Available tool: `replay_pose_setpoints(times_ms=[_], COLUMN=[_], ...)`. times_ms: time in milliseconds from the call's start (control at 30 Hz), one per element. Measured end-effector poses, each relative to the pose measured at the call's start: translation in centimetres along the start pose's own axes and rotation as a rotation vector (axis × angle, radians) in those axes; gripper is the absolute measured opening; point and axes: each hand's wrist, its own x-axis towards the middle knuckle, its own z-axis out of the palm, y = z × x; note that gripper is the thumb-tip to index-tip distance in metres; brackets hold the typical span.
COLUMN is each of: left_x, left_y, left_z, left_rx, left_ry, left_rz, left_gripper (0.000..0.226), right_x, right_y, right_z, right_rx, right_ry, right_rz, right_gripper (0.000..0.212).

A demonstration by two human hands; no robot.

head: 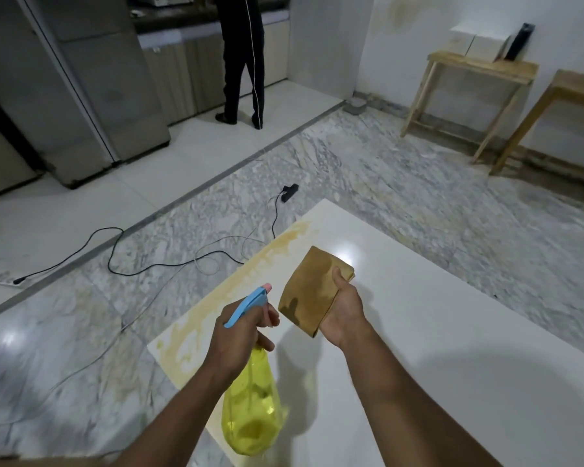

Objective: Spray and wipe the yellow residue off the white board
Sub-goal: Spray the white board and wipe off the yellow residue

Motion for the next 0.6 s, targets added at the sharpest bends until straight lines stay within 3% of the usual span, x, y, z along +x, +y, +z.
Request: replay_pose_setpoints(times_ms=[167,300,467,600], left_x=[7.9,12.9,18.3,20.0], left_y=[0.3,0.4,0.1,-0.8], left_z=[-1.5,-2.5,-4.5,-6.1], left_rx=[-0.032,-0.057,-0.150,-0.184], left_ry=[-0.029,-0.027,-0.077,-0.094], left_rz=[-0.034,-0.040,-0.036,-0.047], left_gripper=[0.025,0.024,0.023,0.022], right_x=[7.8,13.1,21.9,25.8], right_y=[-2.5,-6.2,-12.3,-15.9], right_z=[1.6,3.9,6.4,8.4], right_rx=[-0.121,-0.210,-0.577,-0.899], right_ry=[0.161,0.236,0.406,0.451], right_rz=[-0.049,-0.142,-0.337,-0.579], right_gripper=[0.048,0.028,0.060,0.048])
